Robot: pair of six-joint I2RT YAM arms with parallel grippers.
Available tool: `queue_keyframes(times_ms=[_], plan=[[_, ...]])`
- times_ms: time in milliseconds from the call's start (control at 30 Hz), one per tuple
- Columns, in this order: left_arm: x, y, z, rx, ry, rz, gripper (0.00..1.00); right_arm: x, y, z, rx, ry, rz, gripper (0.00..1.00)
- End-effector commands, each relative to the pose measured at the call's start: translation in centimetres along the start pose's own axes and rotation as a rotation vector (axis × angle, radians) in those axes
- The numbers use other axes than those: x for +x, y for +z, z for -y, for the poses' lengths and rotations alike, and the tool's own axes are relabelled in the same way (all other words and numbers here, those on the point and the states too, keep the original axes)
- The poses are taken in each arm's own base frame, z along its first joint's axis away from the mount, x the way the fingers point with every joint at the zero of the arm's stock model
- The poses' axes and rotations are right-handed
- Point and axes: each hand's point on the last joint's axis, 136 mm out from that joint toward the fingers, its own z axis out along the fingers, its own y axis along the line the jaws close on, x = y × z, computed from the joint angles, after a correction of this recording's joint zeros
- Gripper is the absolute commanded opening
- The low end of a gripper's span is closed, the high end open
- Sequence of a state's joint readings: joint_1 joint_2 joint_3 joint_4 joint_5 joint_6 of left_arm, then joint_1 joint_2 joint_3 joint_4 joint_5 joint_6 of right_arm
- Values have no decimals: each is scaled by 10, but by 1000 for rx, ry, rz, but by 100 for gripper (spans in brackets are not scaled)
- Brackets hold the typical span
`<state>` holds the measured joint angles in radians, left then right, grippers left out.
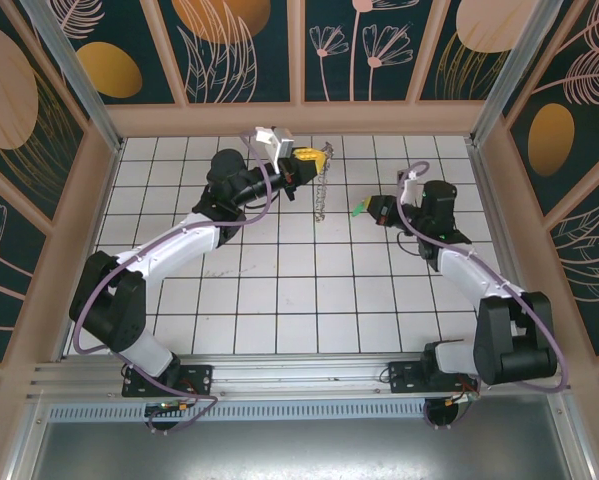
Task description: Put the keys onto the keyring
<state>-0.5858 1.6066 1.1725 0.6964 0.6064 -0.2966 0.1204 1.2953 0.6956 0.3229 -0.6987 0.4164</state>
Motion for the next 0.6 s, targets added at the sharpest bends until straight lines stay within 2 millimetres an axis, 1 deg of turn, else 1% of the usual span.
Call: queue_keyframes(times_ms=[0,167,300,467,567], plan=[[-24,3,15,61,64,25,0,-27,-23,-62,-253,-203,85,0],[-24,9,19,104,69,-11,0,-45,-43,-104,-378,-320,132,0],[-26,11,24,134,77,-29,0,-57,-58,-129,-423,-411,163,0],[-28,16,28,172,83,-63,0,-63,-73,-152,-467,-491,196,0],[-29,17,31,193,81,-81,0,-67,-79,-161,-484,-520,219,0]])
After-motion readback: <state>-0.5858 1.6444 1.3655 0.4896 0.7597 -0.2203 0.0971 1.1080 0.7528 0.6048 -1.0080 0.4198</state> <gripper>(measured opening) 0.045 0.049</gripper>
